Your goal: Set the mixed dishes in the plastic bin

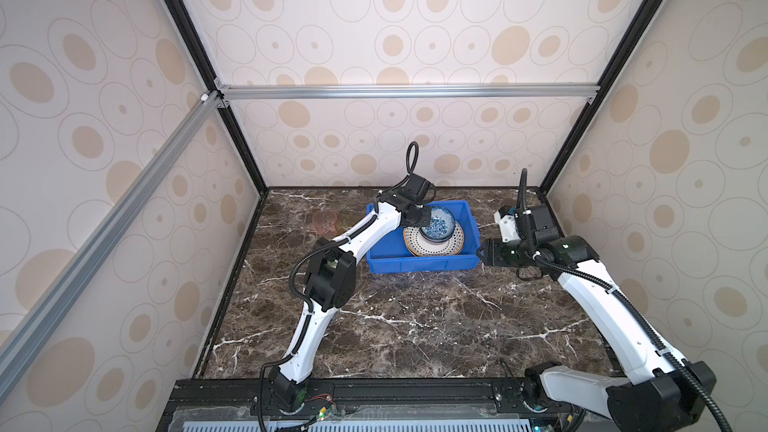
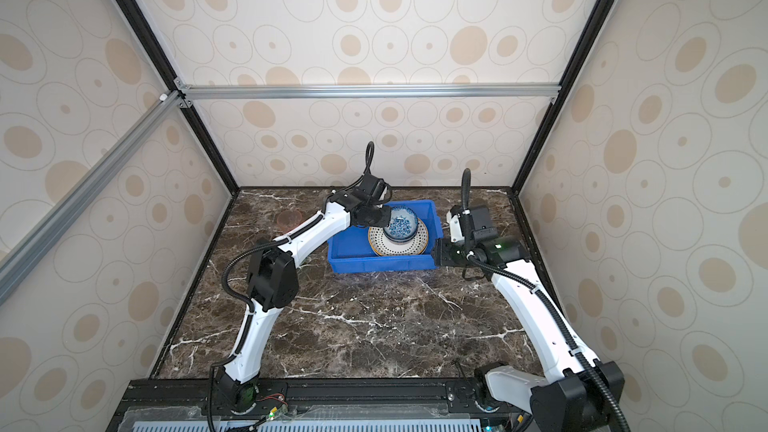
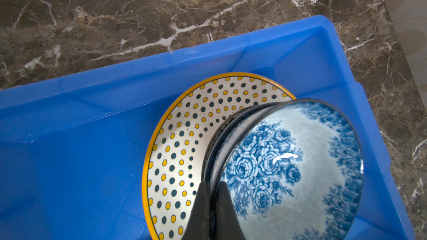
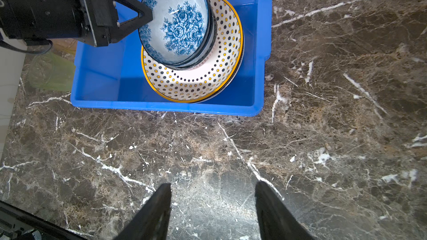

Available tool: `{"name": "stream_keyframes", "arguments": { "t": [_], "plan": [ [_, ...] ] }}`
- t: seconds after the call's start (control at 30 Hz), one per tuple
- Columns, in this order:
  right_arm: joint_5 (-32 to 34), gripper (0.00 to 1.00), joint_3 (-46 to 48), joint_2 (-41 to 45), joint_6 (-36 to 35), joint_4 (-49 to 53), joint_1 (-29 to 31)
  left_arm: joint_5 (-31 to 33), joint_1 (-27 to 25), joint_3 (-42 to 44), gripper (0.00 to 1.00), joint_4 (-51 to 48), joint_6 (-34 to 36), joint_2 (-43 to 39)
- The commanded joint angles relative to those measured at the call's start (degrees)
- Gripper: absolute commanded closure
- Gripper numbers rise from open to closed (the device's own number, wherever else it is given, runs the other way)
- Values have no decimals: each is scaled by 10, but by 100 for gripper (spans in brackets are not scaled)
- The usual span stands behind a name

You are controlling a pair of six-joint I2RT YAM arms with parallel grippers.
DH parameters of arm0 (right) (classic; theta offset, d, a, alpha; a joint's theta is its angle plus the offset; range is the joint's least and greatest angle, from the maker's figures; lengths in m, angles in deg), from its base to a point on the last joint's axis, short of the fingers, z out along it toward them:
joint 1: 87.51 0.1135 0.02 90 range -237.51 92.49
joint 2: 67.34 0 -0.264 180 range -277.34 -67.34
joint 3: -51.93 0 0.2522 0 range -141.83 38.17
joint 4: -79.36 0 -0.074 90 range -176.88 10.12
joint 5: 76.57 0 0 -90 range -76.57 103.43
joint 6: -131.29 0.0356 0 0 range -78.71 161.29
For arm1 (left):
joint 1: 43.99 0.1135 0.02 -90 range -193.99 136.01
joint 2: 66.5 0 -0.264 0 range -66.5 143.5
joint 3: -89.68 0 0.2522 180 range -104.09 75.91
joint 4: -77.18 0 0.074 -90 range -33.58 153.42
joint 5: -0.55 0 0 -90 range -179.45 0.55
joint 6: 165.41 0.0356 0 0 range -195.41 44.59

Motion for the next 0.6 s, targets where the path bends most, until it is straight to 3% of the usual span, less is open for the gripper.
{"name": "stream_keyframes", "arguments": {
  "t": [0.0,0.57],
  "plan": [
    [-4,39,2,4,4,-4,-1,-9,-6,-13,91,-37,-4,16],
    [-6,39,3,5,7,-4,-1,6,-7,-13,85,-38,1,-8]
  ]
}}
